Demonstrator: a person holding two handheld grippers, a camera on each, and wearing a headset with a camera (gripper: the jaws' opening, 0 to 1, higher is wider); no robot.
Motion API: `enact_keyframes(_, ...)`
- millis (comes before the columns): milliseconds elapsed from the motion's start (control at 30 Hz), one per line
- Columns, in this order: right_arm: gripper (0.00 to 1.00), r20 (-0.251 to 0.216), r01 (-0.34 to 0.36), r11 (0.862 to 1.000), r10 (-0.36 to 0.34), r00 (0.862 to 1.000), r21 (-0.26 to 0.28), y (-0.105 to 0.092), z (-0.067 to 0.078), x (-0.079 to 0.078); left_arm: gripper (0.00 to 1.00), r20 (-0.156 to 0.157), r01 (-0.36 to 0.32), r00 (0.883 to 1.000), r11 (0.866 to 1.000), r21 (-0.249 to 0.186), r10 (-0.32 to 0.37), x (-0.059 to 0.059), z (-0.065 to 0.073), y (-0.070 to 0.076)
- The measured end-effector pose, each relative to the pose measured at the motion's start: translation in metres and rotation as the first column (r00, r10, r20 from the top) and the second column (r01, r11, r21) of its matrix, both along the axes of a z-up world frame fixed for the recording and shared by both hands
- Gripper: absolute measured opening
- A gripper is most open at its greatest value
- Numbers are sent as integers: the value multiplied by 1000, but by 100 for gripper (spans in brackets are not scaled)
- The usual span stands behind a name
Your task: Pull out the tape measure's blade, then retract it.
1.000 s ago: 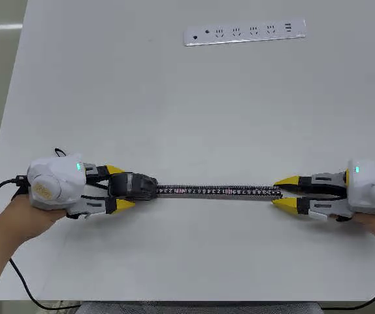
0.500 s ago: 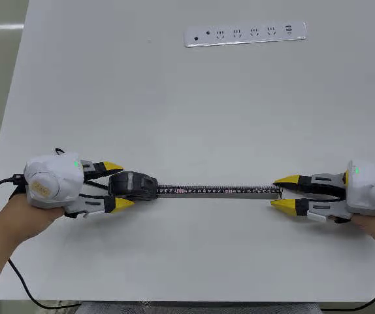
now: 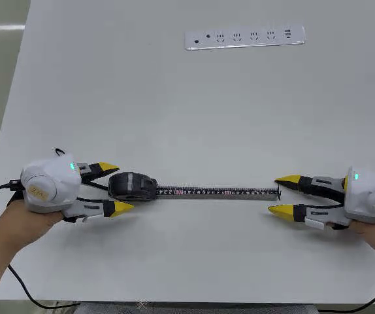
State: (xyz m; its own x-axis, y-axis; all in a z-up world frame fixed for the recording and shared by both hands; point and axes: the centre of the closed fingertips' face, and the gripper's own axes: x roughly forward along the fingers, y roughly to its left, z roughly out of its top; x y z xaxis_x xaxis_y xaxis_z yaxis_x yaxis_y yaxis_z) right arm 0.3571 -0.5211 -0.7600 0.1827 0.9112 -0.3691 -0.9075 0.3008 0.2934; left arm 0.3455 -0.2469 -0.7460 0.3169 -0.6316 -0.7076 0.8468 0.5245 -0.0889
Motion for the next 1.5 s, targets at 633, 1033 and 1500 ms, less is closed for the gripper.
enact_keyframes(633,41,20,84,995,-83,996,-61,2,2,-10,54,7,-131,991,991,-42,131,-8,9,3)
enact_keyframes(1033,46,3,181,979,-181,983,-91,-10,3,-11,55,26,-235,971,971,-55,236,-17,18,14)
enact_keyframes(1500,52,-1,270,959,-271,963,-91,-11,12,-11,59,10,-329,943,939,-101,331,-34,24,18)
